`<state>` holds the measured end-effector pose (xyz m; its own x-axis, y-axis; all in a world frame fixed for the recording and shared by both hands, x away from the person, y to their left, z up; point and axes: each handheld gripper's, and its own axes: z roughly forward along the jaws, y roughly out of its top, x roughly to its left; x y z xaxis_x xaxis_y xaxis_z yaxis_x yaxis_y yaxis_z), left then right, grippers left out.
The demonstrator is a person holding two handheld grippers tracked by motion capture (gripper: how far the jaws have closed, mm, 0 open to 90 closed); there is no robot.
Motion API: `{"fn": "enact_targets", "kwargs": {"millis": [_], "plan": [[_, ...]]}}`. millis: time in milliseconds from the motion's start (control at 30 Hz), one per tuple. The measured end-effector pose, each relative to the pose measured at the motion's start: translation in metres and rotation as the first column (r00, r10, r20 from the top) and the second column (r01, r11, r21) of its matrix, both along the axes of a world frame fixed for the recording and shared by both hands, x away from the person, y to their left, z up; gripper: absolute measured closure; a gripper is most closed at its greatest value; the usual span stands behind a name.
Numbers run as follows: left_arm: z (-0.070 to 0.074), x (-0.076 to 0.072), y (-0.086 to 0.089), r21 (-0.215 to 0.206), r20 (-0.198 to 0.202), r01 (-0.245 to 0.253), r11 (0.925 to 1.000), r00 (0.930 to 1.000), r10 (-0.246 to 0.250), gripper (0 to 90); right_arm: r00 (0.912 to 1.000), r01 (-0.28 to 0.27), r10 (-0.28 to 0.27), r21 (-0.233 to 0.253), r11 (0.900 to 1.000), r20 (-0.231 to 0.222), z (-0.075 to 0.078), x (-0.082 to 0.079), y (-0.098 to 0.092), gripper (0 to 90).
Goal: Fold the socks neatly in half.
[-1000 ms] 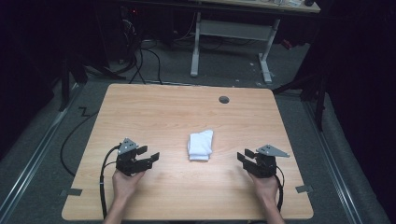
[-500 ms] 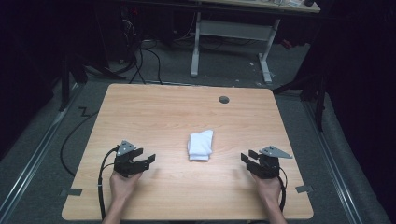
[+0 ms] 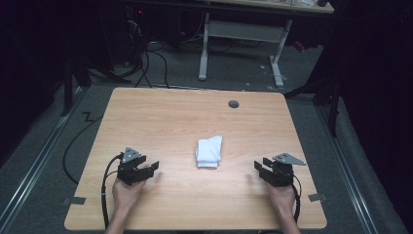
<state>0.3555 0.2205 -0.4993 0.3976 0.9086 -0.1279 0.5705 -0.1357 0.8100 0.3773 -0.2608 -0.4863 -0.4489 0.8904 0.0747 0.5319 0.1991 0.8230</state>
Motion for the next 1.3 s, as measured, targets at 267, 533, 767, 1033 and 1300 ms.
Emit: {"fn": "enact_targets", "kwargs": {"millis": [267, 533, 767, 1033, 1300], "plan": [[-0.005, 0.004, -0.001, 0.042, -0.017, -0.015, 0.9990, 0.9997, 0.015, 37.9, 0.9999, 0.014, -0.014, -0.028, 1.000, -0.007, -0.005, 0.003, -0.003, 51.1], [-0.007, 0.006, -0.002, 0.074, -0.023, -0.044, 0.9963, 0.9987, 0.045, 34.9, 0.9993, 0.027, -0.029, -0.066, 0.997, -0.025, -0.010, 0.005, -0.003, 46.9], [-0.009, 0.007, -0.004, 0.086, -0.032, -0.045, 0.9953, 0.9983, 0.048, 33.6, 0.9983, 0.038, -0.042, -0.092, 0.995, -0.041, -0.014, 0.005, -0.004, 44.9], [-0.010, 0.007, -0.008, 0.115, -0.029, -0.040, 0.9926, 0.9986, 0.044, 32.6, 0.9970, 0.038, -0.046, -0.110, 0.993, -0.062, -0.019, 0.008, -0.002, 41.0], [-0.010, 0.006, -0.013, 0.166, -0.026, -0.034, 0.9856, 0.9989, 0.039, 28.7, 0.9970, 0.040, -0.048, -0.132, 0.990, -0.061, -0.025, 0.009, 0.000, 36.2]]}}
